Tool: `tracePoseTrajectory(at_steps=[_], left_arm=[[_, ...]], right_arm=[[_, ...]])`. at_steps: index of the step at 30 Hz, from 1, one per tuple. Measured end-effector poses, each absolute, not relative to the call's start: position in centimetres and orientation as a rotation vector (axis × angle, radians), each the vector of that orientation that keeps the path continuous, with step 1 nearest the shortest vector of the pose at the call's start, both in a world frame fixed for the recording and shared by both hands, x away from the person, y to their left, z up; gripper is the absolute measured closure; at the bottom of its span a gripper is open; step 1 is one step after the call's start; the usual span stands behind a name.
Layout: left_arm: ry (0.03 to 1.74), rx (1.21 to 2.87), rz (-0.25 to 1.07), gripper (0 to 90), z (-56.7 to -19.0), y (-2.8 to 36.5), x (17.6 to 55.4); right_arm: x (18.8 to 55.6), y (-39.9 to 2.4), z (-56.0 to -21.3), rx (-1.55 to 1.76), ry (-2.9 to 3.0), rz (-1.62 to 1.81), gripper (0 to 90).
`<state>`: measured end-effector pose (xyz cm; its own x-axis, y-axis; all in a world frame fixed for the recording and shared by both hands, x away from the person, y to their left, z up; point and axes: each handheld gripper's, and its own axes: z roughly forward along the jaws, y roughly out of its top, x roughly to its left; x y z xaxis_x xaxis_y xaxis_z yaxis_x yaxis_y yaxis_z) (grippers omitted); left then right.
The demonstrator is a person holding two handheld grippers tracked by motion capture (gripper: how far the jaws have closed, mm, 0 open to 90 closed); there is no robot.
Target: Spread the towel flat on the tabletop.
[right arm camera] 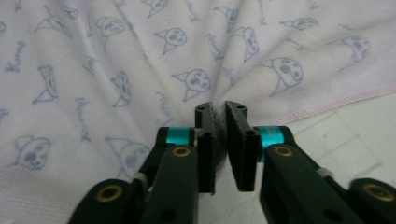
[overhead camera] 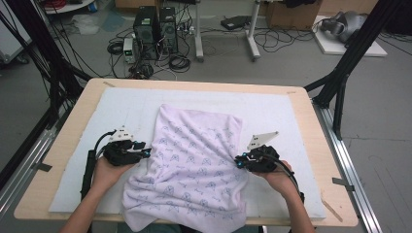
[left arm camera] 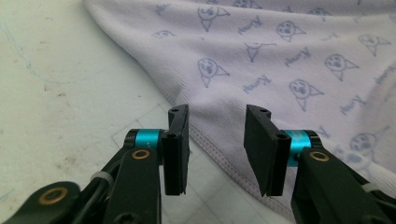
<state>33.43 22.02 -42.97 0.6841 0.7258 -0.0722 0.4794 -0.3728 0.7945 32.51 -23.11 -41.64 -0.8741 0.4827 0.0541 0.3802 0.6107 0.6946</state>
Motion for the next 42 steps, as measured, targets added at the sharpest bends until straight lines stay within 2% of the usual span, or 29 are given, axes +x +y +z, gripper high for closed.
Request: tracePoseTrajectory(at_steps=[2, 6, 7, 13, 20, 21, 22, 24, 27, 30, 32, 36, 42], left_arm=[[0.928, 2.054, 0.359, 60.5, -43.3, 21.6, 33.9], [0.935, 2.088, 0.328, 60.5, -44.2, 20.0, 35.2], [0.928, 2.101, 0.327, 63.6, -44.4, 19.5, 35.4], [0.851, 2.138, 0.359, 88.0, -44.1, 17.7, 35.2], [0.772, 2.131, 0.317, 89.3, -42.7, 18.0, 33.8], [0.765, 2.113, 0.319, 88.1, -42.4, 18.2, 33.6], [0.764, 2.096, 0.325, 83.3, -42.2, 18.3, 33.6], [0.797, 2.072, 0.354, 73.4, -42.0, 18.5, 33.9], [0.872, 2.096, 0.363, 59.7, -42.9, 18.4, 35.1], [0.905, 2.159, 0.34, 55.2, -44.2, 18.1, 35.9], [0.886, 2.152, 0.378, 60.8, -44.3, 18.0, 35.8], [0.846, 2.174, 0.358, 86.8, -44.2, 18.0, 35.5], [0.772, 2.221, 0.372, 88.2, -43.5, 18.5, 33.5]], right_arm=[[32.7, -22.9, -42.1, 0.736, 2.689, 1.118, 71.9], [33.3, -22.5, -42.9, 0.772, 2.689, 1.124, 71.0], [33.4, -22.4, -43.1, 0.775, 2.696, 1.115, 71.3], [33.3, -22.6, -43.3, 0.772, 2.7, 1.071, 84.8], [31.6, -23.6, -41.8, 0.709, 2.716, 1.051, 85.6], [31.3, -23.8, -41.6, 0.696, 2.726, 1.055, 85.4], [31.1, -24.0, -41.3, 0.701, 2.742, 1.074, 84.1], [31.0, -24.3, -40.9, 0.7, 2.718, 1.102, 74.0], [31.6, -24.4, -40.5, 0.738, 2.639, 1.143, 65.7], [32.4, -23.8, -40.9, 0.747, 2.623, 1.128, 61.6], [32.8, -23.4, -41.6, 0.757, 2.654, 1.098, 59.8], [33.0, -22.9, -42.7, 0.773, 2.686, 1.088, 58.0], [32.3, -22.5, -43.1, 0.752, 2.73, 1.033, 62.3]])
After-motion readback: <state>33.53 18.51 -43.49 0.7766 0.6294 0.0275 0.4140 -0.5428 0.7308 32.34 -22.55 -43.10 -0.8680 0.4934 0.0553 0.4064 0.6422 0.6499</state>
